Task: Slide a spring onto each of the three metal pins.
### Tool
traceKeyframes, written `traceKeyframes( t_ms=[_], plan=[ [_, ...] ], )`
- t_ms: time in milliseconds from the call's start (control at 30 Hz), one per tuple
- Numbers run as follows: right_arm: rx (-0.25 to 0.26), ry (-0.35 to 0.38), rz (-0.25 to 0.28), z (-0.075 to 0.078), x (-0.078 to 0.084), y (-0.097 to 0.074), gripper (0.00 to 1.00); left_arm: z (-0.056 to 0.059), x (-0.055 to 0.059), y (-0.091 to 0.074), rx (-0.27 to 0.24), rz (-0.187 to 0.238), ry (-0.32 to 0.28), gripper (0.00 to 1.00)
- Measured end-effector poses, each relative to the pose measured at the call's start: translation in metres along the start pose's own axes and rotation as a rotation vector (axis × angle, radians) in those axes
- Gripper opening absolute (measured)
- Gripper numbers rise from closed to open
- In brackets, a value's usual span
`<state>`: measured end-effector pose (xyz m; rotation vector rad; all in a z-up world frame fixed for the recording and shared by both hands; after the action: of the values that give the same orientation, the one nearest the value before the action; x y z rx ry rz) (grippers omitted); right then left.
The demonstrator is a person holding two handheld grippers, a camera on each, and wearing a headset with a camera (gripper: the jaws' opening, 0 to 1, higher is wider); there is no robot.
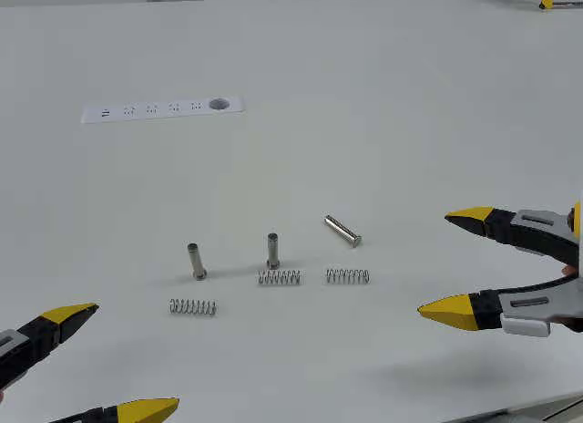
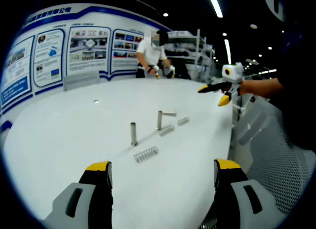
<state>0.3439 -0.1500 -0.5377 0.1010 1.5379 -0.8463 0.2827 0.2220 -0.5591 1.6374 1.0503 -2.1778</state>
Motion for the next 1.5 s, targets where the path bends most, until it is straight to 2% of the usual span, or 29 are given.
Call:
traceKeyframes(
  t_ms=[200,700,1500],
  plan=[
    [-0.004,0.001,-0.008,-0.0003,0.0014,-0.0001,0.76,0.0,-0.0003,0.0006,0.001,0.004,-0.001,0.86],
    [-0.029,0.003,-0.016,-0.0014,0.0012,0.0054,0.76,-0.0024,0.0071,-0.0036,-0.023,-0.003,-0.011,0.86],
    [-0.046,0.014,0.005,-0.0022,0.0053,0.0095,0.76,-0.0032,-0.0008,-0.0036,-0.046,0.006,0.018,0.86]
  ],
)
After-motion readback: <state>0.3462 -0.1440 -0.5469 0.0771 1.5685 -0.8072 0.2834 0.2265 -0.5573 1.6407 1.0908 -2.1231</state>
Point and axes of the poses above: the centre of the closed fingertips' face, and the gripper's own axes: y roughly forward along the fingers, z roughly to its right, x roughly out of its underside, the point moved 7 cm from there along -y, roughly backward along the fingers, and after that the axes turned 2 degrees about x, right-handed, at the moved point
